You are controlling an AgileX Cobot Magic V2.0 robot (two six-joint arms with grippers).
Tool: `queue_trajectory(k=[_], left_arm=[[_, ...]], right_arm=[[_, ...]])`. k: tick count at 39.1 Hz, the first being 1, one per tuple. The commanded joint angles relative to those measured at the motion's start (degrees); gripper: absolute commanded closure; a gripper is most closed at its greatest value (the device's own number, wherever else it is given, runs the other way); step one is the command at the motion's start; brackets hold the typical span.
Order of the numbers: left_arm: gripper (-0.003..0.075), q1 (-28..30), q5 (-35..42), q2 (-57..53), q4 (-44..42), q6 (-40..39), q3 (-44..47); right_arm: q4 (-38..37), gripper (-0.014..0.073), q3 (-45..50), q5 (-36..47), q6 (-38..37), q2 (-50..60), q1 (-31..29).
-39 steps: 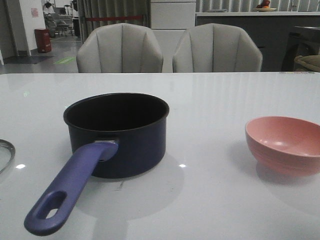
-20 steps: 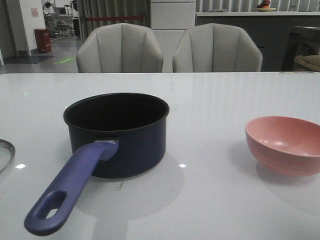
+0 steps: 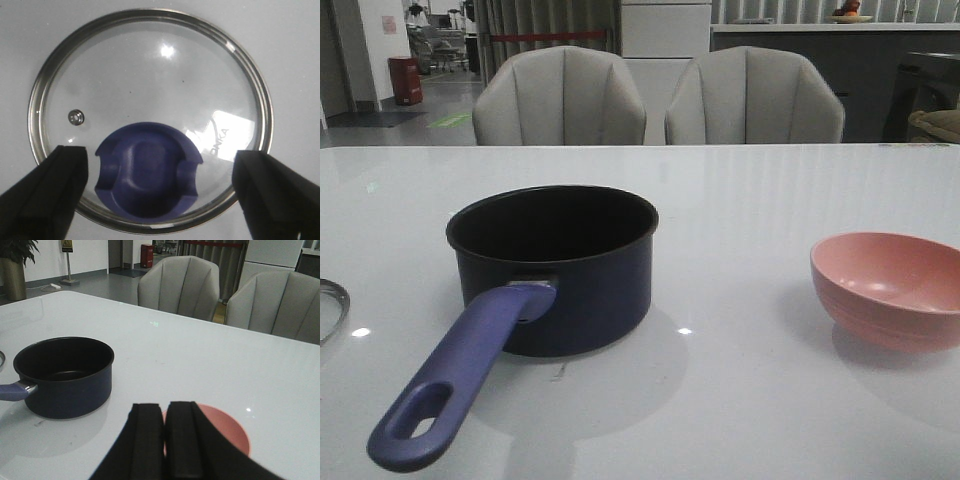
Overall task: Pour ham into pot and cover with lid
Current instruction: 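Lower the left gripper to the glass lid knob and grasp it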
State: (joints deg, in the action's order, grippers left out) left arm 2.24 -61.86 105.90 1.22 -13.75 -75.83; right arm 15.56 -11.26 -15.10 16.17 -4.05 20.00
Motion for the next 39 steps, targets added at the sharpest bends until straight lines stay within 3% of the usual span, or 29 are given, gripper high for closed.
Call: queue_trajectory(k=[1, 19, 31, 39], left_arm=[[0.0113, 0.2, -0.3, -1.7, -0.2, 0.2, -1.7], [0.0114, 1.0, -2.4, 1.7, -0.4, 2.1, -1.6], [0.0121, 1.0, 0.4, 2.6, 0.7, 2.1, -1.6], [0.0240, 1.0, 0.6, 4.2, 0.7, 2.1, -1.6]], right_arm=[[0.0, 0.0428, -1.6, 4.2, 0.5, -0.6, 0.1], [0.0, 0.0428, -1.6, 4.2, 0.5, -0.6, 0.1], [0.0, 0.0428, -1.6, 4.2, 0.5, -0.6, 0.1], [0.0, 0.0428, -1.6, 4.2, 0.5, -0.6, 0.1]])
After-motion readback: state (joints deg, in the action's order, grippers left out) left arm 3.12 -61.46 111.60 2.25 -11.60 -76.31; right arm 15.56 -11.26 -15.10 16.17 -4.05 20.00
